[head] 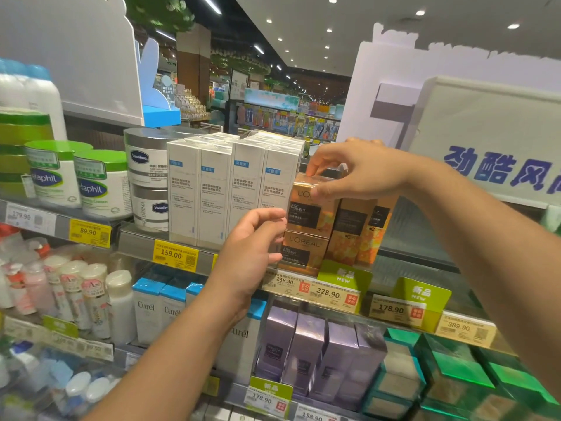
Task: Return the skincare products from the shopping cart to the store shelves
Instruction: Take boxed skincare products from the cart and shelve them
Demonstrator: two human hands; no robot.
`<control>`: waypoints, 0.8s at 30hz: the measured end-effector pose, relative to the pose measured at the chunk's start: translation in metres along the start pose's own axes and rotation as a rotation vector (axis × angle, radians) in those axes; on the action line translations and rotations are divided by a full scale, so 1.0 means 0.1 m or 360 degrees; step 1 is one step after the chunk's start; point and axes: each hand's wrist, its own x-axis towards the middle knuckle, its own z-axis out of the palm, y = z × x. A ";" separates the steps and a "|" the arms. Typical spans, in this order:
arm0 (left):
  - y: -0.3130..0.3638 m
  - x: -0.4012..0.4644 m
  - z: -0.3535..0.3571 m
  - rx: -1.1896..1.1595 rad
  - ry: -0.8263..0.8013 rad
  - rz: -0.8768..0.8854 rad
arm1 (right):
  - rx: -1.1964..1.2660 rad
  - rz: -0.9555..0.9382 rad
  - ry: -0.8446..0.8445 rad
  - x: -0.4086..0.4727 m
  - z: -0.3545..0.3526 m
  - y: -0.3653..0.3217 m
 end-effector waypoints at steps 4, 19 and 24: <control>0.02 -0.03 -0.04 -0.0082 -0.0010 0.0030 | 0.0145 0.0022 0.0218 -0.14 -0.05 -0.03; -0.19 -0.23 -0.40 -0.0263 -0.0458 0.0207 | 0.0501 0.0373 0.1047 -1.05 0.68 -0.49; -0.37 -0.34 -0.46 -0.0365 -0.0637 0.0202 | 0.0492 0.0502 0.1098 -1.40 0.98 -0.68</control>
